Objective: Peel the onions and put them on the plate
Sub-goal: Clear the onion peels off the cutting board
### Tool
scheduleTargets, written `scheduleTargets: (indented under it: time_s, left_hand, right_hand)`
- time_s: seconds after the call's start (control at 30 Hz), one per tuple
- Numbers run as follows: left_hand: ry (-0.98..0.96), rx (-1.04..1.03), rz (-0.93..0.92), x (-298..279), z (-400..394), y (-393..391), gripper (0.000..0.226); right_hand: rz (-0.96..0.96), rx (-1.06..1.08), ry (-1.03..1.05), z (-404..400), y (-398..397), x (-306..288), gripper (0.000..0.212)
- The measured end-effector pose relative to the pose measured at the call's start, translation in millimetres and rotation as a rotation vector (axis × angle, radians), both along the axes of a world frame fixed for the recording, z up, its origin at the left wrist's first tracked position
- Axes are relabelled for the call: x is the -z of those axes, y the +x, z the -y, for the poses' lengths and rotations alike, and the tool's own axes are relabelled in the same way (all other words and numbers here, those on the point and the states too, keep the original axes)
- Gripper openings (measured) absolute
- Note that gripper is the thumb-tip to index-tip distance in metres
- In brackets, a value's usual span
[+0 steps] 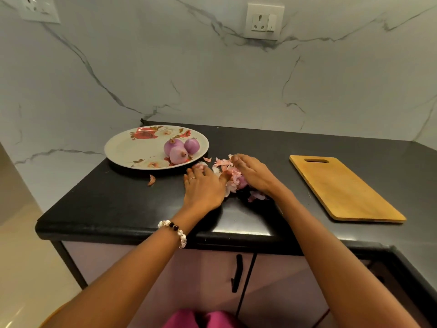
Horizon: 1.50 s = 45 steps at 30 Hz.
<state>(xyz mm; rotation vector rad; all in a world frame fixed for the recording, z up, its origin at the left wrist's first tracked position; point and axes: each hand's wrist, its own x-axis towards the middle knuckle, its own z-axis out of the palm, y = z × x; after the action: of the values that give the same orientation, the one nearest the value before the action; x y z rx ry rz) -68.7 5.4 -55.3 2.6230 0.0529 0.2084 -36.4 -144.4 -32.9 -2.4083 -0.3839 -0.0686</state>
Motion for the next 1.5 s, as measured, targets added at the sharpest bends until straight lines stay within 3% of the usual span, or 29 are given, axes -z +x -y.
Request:
scheduleTargets:
  time_s: [0.07, 0.17, 0.37, 0.5, 0.6, 0.7, 0.8, 0.87, 0.93, 1.07, 1.17, 1.23, 1.4, 1.5]
  left_hand:
    - [-0.153, 0.121, 0.118, -1, 2, 7, 0.061]
    - [-0.261, 0.071, 0.292, 0, -4, 8, 0.037]
    - [-0.017, -0.024, 0.131, 6, -27, 10, 0.041]
    - [-0.211, 0.028, 0.271, -1, -39, -1, 0.033]
    - [-0.250, -0.054, 0.443, -11, -52, -18, 0.027]
    - [-0.141, -0.191, 0.525, -10, -71, -29, 0.028]
    - [0.053, -0.349, 0.290, -4, -84, -25, 0.038]
    - [0.123, -0.347, 0.076, 0, -83, -24, 0.049]
    - [0.158, -0.286, -0.001, 4, -78, -19, 0.053]
    - [0.127, -0.109, -0.009, 0, -58, -14, 0.049]
    - [-0.061, 0.121, 0.022, -9, -33, -22, 0.042]
    - [-0.230, 0.195, 0.032, -15, -18, -26, 0.047]
    - [-0.325, 0.109, 0.059, -15, 8, 4, 0.074]
    - [-0.373, 0.016, 0.051, -14, 23, 21, 0.071]
  right_hand:
    - [0.021, -0.027, 0.085, -2, 6, -10, 0.052]
    - [-0.033, -0.033, 0.057, -5, 22, -17, 0.050]
    - [-0.132, -0.236, -0.239, -29, 53, -22, 0.049]
    - [-0.047, -0.376, -0.437, -43, 56, -14, 0.042]
    - [0.043, -0.400, -0.371, -31, 49, -15, 0.033]
    - [0.106, -0.334, -0.179, -11, 37, -21, 0.029]
    - [0.127, -0.256, -0.101, -1, 30, -24, 0.031]
    - [0.134, -0.210, -0.094, -2, 28, -25, 0.034]
    - [0.134, -0.152, -0.074, -2, 27, -25, 0.039]
    - [0.119, 0.005, 0.100, 12, 18, -15, 0.049]
    - [0.125, 0.133, 0.318, 27, 10, -5, 0.053]
    - [0.109, 0.189, 0.349, 31, 1, -4, 0.058]
    - [-0.002, 0.127, 0.217, 19, -19, 0, 0.063]
    - [0.000, 0.087, 0.250, -6, -23, 2, 0.059]
